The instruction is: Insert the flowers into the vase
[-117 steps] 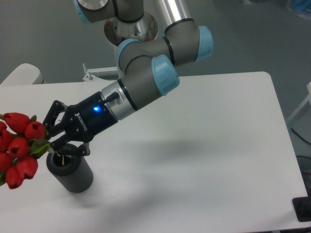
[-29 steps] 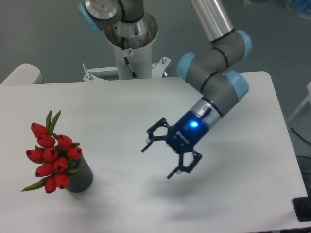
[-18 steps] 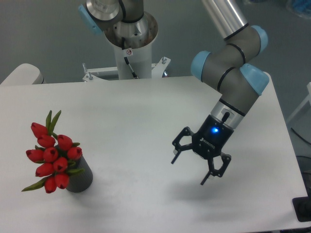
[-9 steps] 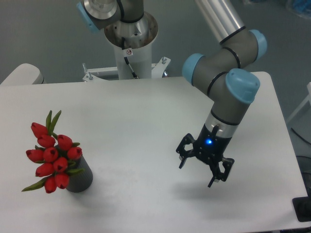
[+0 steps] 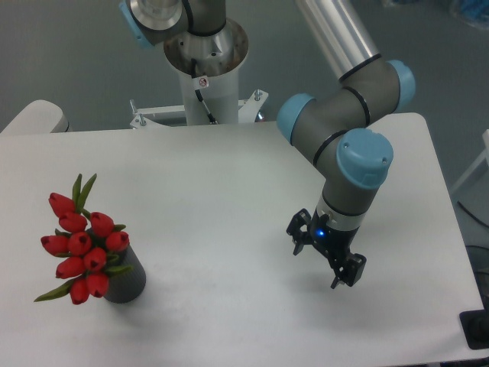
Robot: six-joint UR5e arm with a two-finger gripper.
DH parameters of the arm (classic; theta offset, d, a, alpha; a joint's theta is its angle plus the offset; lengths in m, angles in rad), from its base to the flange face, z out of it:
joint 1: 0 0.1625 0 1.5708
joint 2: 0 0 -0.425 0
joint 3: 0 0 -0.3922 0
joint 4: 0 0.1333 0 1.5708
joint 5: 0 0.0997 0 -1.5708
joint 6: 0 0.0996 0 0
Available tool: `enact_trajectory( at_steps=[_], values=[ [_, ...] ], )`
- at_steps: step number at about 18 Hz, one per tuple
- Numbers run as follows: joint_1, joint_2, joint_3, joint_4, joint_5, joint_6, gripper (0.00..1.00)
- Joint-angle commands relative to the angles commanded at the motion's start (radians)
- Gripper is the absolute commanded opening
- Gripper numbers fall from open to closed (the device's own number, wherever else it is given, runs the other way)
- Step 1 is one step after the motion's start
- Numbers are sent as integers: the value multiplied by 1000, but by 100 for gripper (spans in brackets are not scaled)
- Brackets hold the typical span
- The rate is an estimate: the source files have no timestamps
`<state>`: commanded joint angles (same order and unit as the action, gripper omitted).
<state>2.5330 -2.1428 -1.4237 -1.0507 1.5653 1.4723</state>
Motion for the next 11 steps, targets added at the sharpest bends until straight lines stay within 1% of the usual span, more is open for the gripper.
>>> enact_trajectory(
  at_steps=[1, 2, 5, 8, 11],
  values=[
    [-9, -11, 6, -6, 37, 17, 100],
    [-20, -19, 18, -11, 51, 19, 100],
    [-28, -29, 28, -23, 53, 28, 100],
    [-20, -31, 32, -23, 58, 100, 100],
    [-17, -34, 29, -23, 58, 108, 100]
  ],
)
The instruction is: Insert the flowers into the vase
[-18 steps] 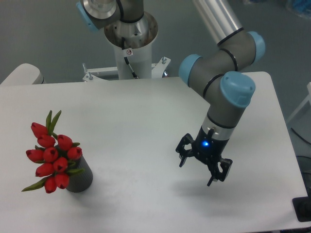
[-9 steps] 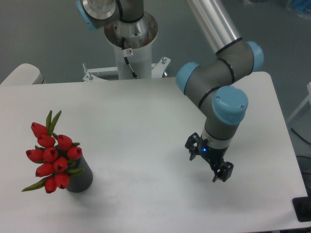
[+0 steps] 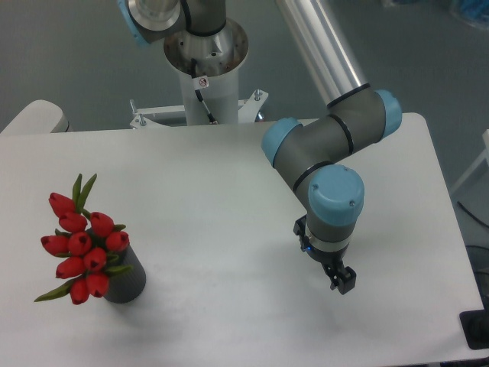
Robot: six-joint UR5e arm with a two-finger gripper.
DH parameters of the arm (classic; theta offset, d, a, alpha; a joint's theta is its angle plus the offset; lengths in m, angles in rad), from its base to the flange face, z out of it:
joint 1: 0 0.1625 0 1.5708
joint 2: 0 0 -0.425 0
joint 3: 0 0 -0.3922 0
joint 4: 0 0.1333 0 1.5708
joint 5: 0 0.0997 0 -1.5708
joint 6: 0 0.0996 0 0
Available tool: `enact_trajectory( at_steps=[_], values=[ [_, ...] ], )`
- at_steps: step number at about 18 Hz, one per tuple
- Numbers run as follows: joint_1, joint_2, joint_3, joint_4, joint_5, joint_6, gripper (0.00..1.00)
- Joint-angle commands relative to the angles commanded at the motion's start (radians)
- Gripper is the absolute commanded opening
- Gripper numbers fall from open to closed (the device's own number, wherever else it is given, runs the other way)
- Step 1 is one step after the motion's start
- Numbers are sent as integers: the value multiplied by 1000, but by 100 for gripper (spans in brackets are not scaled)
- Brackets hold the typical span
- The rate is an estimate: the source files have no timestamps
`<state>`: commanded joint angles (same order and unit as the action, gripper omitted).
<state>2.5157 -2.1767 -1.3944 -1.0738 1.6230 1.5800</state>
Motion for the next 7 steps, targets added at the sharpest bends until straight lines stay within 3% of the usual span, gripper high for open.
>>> enact_trajectory(
  at_steps=[7],
  values=[
    [-8, 2, -9, 3, 0, -2, 100]
  ],
)
